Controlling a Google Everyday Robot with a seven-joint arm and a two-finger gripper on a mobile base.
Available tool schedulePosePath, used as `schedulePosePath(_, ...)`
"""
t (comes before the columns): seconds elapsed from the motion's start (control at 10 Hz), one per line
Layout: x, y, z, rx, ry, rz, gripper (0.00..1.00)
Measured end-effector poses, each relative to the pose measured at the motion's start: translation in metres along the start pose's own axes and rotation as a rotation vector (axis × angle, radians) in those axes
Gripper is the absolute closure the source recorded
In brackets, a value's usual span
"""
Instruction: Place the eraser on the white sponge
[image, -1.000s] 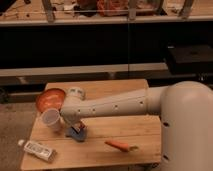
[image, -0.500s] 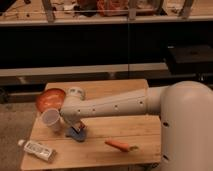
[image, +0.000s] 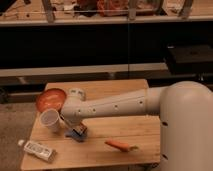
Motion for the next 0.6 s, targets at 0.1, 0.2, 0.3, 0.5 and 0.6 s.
schedulePosePath(0.1,-0.003,0.0,0.001,0.001,-0.006,-0.004,0.86)
schedulePosePath(0.2,-0.007,0.0,0.002,-0.003,-0.022,-0.013,0.86)
schedulePosePath(0.3,-0.011,-0.001,0.003,-0.008,-0.04,-0.023,0.86)
schedulePosePath(0.5,-0.014,-0.004,0.006,-0.027,-0.073,-0.052,0.86)
schedulePosePath(0.6,-0.014,-0.006,0.007,-0.03,-0.081,-0.067,0.86)
